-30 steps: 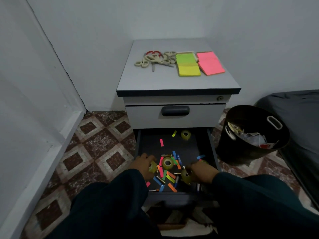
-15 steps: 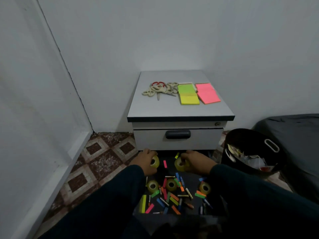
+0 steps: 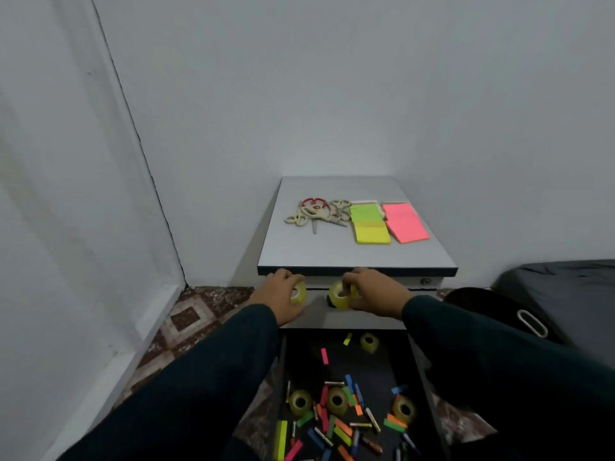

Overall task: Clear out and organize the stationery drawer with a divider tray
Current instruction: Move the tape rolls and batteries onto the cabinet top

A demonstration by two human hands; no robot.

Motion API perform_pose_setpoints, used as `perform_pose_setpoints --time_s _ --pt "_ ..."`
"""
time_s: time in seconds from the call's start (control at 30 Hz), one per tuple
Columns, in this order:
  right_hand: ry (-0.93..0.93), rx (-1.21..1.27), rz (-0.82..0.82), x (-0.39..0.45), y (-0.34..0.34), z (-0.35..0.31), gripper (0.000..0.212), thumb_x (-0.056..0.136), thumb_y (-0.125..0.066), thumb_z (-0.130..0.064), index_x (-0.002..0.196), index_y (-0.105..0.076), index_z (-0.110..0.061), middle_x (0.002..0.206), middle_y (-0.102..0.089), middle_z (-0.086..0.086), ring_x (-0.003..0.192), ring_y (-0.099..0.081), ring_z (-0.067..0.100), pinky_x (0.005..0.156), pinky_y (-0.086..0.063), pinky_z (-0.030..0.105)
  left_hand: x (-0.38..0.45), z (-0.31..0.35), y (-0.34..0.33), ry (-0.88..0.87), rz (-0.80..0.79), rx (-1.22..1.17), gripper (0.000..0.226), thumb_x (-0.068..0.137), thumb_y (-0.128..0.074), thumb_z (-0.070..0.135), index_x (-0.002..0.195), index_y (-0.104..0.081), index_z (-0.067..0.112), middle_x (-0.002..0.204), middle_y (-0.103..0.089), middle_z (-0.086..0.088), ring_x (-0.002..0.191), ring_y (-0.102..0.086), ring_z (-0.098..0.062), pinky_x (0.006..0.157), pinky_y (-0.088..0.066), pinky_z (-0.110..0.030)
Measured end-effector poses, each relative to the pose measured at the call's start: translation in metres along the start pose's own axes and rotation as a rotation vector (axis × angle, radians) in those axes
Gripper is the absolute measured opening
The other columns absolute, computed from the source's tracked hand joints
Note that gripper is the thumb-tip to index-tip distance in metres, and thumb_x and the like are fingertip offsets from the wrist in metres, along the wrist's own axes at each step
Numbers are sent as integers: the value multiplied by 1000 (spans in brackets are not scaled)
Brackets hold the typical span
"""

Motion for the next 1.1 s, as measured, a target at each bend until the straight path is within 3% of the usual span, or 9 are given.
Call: perform_pose_setpoints --time_s 0.2,0.3,0.47,0.57,0.67,0.77,0.9,1.1 --pt "4 40 81 28 29 -4 23 88 -59 -24 107 -56 -11 112 -53 9 97 -54 25 76 -38 24 22 -11 26 20 63 -31 61 86 -57 28 142 -34 22 140 -41 -3 126 -39 -23 102 -38 -34" --pt "-15 72 108 42 35 -2 22 88 -60 -22 106 -55 -11 111 -53 9 89 -49 21 74 -36 24 34 -17 33 60 105 -62 50 86 -59 25 132 -41 18 131 -48 -3 118 -45 -22 94 -41 -33" --pt "-70 99 130 67 34 5 22 89 -58 -23 108 -55 -11 111 -54 10 94 -51 22 75 -36 23 50 -23 33 49 132 -31 34 90 -55 25 123 -49 17 131 -51 -1 116 -47 -21 94 -41 -32" --pt "-95 77 124 79 29 9 22 90 -55 -24 109 -55 -13 112 -54 9 95 -53 23 75 -40 26 59 -27 40 38 206 58 28 92 -55 27 119 -54 20 138 -43 0 123 -41 -21 98 -35 -31" --pt "-101 31 190 87 30 10 22 90 -53 -21 110 -55 -13 120 -51 8 106 -51 25 79 -45 31 61 -32 49 74 296 108 27 92 -54 26 119 -52 21 128 -45 -1 114 -44 -20 91 -35 -27" --pt "-30 -51 290 90 36 5 29 89 -52 -11 118 -51 -13 119 -50 8 109 -46 26 79 -44 33 64 -34 48 78 305 111 25 94 -50 24 119 -49 19 120 -49 -1 108 -46 -20 84 -36 -27" --pt "140 -193 329 93 31 -6 25 87 -50 1 110 -56 -10 107 -55 11 96 -48 28 66 -37 32 68 -38 46 70 343 108 20 95 -48 22 113 -52 18 113 -52 -2 100 -48 -21 74 -30 -24" --pt "125 -173 274 99 25 5 34 93 -47 -2 125 -51 -11 125 -49 7 111 -46 24 76 -43 31 75 -42 44 56 325 78 23 94 -50 25 115 -56 18 117 -53 -3 104 -48 -23 82 -38 -30"
Point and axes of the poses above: each hand's wrist, its own x-axis towards the middle knuckle, its own y-axis out of the back of the hand, z = x × y, the point moved 9 cm from there along x, towards the middle knuckle
